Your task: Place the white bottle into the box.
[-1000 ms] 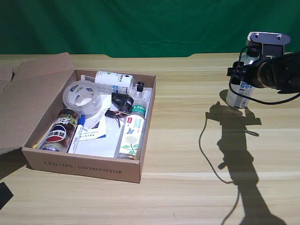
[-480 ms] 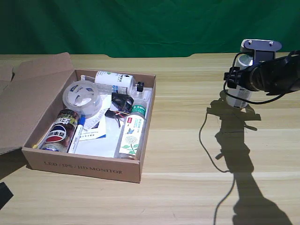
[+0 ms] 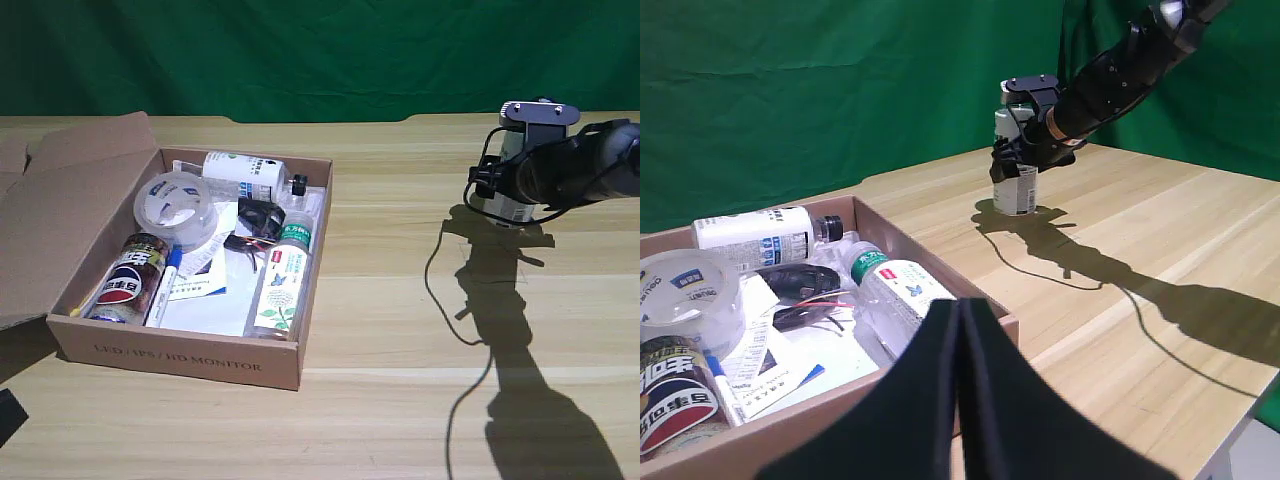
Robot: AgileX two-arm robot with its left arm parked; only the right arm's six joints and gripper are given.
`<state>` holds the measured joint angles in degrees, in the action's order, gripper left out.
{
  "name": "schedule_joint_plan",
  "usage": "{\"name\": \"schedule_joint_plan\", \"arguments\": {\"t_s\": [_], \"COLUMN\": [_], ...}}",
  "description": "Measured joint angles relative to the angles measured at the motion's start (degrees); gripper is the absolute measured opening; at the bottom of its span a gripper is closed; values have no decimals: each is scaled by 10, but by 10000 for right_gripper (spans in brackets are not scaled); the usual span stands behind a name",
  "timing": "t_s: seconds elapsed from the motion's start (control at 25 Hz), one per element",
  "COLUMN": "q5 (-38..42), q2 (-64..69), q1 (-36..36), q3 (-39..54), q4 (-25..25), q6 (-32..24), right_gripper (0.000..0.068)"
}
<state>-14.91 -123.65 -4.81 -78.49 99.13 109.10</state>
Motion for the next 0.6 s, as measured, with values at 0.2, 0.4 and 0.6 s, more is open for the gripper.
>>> {"name": "schedule_joint_plan", "arguments": {"t_s": [0.2,0.4,0.6], "q5": [-26,-40,9], "q2": [-15,-15,15], "q1": [0,-1,-17], "q3": [-13,-13,-13], "q4": [-2,-5,-7], "q6": [15,15,-29], "right_gripper": [588,540,540]}}
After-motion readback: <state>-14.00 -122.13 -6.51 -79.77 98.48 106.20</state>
